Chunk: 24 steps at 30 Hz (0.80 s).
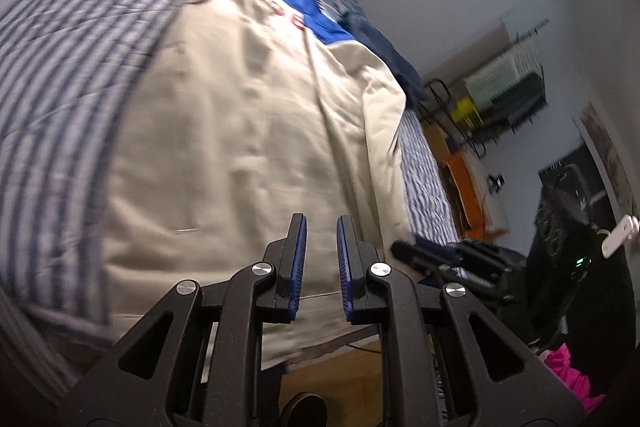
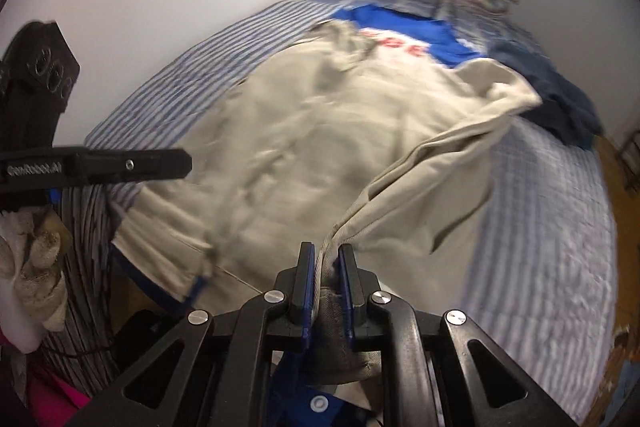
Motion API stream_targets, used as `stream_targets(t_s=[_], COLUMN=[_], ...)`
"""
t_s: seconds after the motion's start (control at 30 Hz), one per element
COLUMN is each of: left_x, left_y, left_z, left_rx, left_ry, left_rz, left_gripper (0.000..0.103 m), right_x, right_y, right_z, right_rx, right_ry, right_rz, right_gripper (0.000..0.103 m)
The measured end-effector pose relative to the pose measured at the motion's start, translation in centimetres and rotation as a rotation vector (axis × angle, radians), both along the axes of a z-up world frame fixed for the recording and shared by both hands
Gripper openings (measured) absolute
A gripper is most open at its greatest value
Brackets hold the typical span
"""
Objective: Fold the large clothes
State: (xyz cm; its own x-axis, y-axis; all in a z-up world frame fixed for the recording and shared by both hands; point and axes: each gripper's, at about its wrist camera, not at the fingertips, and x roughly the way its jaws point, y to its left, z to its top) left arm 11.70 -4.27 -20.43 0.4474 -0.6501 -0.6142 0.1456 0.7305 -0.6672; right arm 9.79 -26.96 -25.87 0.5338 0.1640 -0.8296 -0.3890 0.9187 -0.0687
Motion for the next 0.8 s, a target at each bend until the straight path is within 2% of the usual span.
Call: stream_targets(t_s=[0.17, 0.3, 0.37, 0.43, 0.47, 0.5, 0.57, 0.63, 0.8], left_x=[0.1, 0.6, 1.0, 1.2, 1.3, 1.5, 1.7, 2.2, 3.8], left_y=[2.3, 1.8, 0.9, -0.2, -0.8, -1.6, -3.0, -4.9, -7.5], left_z=[-0.9, -1.6, -1.9, -2.2, -2.4, -2.6, -2.8, -3.3, -4.9], left_rx=[-0.018, -0.012, -0.008, -0.010, -0.021, -0.035, -0.036, 0.005, 0.082], left_ry=[0.024, 0.042, 0.050, 0.064, 0.069, 0.075, 0.085, 0.091, 0.114], left_rz=[0.067, 0.059, 0.034, 0.001, -0.011, -0.030, -0.060, -0.097, -0.129], left_gripper=[0.013, 0.013, 0.013, 0.030, 0.045, 0.051, 0.052, 0.053, 0.053], right_x=[2.3, 3.0, 2.7, 2.1, 1.6, 1.3, 1.0, 1.4, 4.6], right_y=[2.0, 1.3, 0.0, -1.4, -2.3, -3.0, -5.1, -7.4, -13.2], right_z=[-4.0, -5.9, -5.0, -3.7, -2.9, -2.3, -1.2, -0.6, 0.7], right_rx=[0.085, 0.144, 0.236, 0.295, 0.314, 0.322, 0.329, 0.336, 0.422], right_ry=[0.102, 0.143, 0.163, 0.152, 0.139, 0.128, 0.100, 0.079, 0.059], right_rz=[0.010, -0.004, 0.007, 0.015, 0.017, 0.014, -0.011, -0.055, -0.181], right_gripper=[0.010, 0.012, 0.024, 0.031, 0.034, 0.035, 0.042, 0.046, 0.048])
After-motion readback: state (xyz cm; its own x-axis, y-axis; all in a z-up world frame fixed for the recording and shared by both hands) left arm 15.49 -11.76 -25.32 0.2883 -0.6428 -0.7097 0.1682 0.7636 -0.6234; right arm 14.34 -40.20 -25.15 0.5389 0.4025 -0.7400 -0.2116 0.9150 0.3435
